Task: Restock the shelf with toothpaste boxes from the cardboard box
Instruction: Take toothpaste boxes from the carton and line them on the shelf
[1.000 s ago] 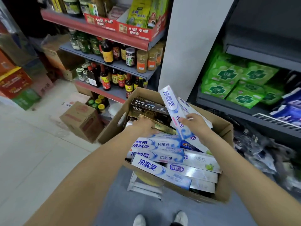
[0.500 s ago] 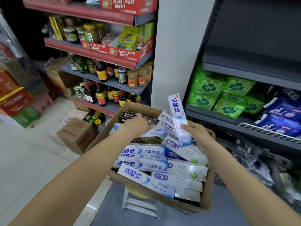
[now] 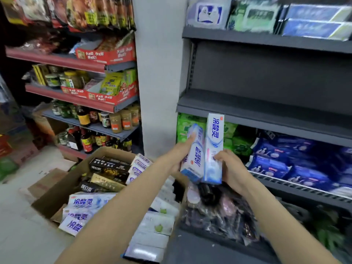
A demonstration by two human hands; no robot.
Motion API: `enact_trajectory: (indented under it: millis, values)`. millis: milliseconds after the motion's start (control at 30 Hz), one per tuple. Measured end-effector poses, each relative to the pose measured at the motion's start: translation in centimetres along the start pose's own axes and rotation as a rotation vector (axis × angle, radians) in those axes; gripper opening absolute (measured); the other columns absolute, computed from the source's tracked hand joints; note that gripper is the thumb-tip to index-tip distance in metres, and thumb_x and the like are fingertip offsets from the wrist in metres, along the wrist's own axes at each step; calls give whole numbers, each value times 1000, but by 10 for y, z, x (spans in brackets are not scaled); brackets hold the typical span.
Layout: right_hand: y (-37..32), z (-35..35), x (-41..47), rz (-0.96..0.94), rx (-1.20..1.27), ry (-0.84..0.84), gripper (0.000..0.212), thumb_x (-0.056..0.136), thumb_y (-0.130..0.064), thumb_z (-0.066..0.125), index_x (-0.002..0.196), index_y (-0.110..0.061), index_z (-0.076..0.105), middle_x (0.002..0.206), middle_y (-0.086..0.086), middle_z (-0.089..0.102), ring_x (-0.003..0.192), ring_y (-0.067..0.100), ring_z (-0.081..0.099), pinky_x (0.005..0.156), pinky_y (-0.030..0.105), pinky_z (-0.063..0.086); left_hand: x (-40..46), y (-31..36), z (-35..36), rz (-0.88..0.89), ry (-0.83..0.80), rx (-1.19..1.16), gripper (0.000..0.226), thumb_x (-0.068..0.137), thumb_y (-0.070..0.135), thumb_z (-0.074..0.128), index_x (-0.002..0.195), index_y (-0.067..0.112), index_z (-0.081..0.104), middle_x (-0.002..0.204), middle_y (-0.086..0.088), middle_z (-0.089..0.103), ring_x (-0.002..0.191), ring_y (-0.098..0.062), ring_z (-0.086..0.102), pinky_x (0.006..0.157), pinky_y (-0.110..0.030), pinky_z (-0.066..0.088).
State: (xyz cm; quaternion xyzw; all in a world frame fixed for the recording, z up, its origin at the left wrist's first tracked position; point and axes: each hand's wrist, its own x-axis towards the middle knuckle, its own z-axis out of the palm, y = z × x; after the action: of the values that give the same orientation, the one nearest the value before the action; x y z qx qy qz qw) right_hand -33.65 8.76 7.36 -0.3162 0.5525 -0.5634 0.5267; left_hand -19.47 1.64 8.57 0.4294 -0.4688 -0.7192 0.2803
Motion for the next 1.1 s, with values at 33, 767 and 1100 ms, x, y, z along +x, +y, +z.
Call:
enact_trajectory:
  millis: [33,767,1100]
  values:
    - [-7,-18,-2,-16,7,11,15,84,-10,56,98,-6,52,88,6,68,76,22,65,67,32,54,4,0,23,11,-41,-4,32,94,43,50,95,14,63,82,-6,73,69,-17,70,68,-31,57]
    - [-132,-414,41,-317,-6,522,51,74,-7,77,114,-5,45,100,2,69,73,11,71,54,22,55,205,30,446,196,-368,185,33,89,29,63,111,7,58,103,-12,71,91,-27,68,83,-43,56]
    - [-185,-594,49,-380,-32,639,18,95,-30,52,94,-13,48,86,12,69,69,20,70,67,41,59,266,50,579,615,-112,640,42,79,35,72,118,27,60,104,4,66,94,-17,63,85,-35,52]
